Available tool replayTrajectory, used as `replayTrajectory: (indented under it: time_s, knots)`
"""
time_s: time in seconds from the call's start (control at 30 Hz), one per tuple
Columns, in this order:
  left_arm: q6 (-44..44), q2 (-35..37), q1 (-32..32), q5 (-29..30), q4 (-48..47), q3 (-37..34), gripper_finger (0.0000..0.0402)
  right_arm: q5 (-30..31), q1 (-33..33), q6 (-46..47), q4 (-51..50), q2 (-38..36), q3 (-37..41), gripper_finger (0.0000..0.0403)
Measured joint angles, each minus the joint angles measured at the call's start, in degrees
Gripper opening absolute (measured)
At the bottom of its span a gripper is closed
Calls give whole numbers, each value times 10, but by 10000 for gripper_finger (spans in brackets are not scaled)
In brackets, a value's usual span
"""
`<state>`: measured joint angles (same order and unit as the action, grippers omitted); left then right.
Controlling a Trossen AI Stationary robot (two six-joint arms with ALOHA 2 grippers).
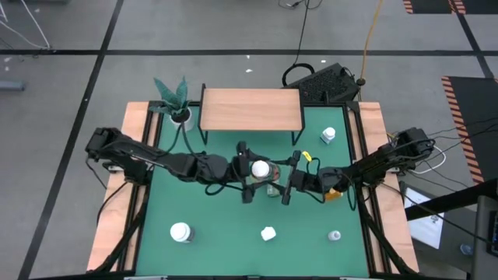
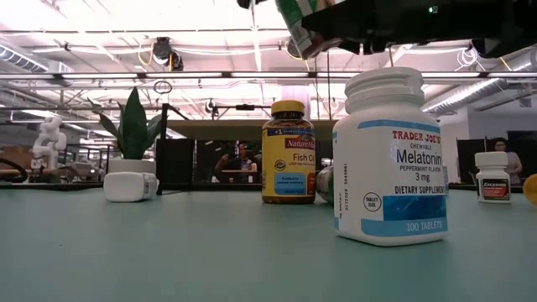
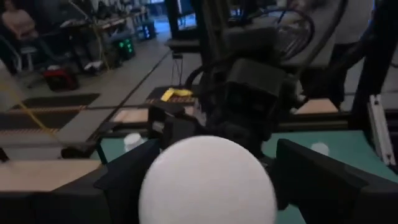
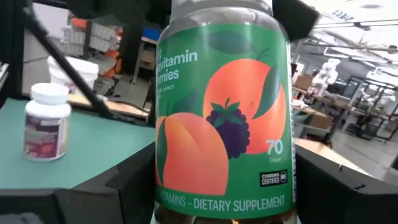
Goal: Pick and place medicine bottles onto shelf by color
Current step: Put the green pill bottle on the shelf
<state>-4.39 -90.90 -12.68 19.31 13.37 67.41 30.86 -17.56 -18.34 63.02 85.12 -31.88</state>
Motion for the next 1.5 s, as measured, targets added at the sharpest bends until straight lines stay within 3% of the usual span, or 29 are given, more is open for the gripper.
replayTrajectory:
  time_s: [0.4,0.9,1.1,1.27,1.4,1.5]
  knots:
    - [3,2,-24,102,20,-1,257,68,-15,-36,22,0,-1,282]
    - [10,3,-15,105,109,-43,242,84,-20,-38,39,0,-1,284]
    - [7,3,-11,103,101,-43,239,85,-16,-38,22,0,-1,319]
    - [-4,22,-5,105,52,-42,243,129,-18,-60,22,-2,-1,358]
    - [2,66,19,97,-44,-42,238,191,-33,-100,21,-5,-1,372]
    - [15,102,44,92,-111,-42,237,205,-42,-99,22,-7,-2,374]
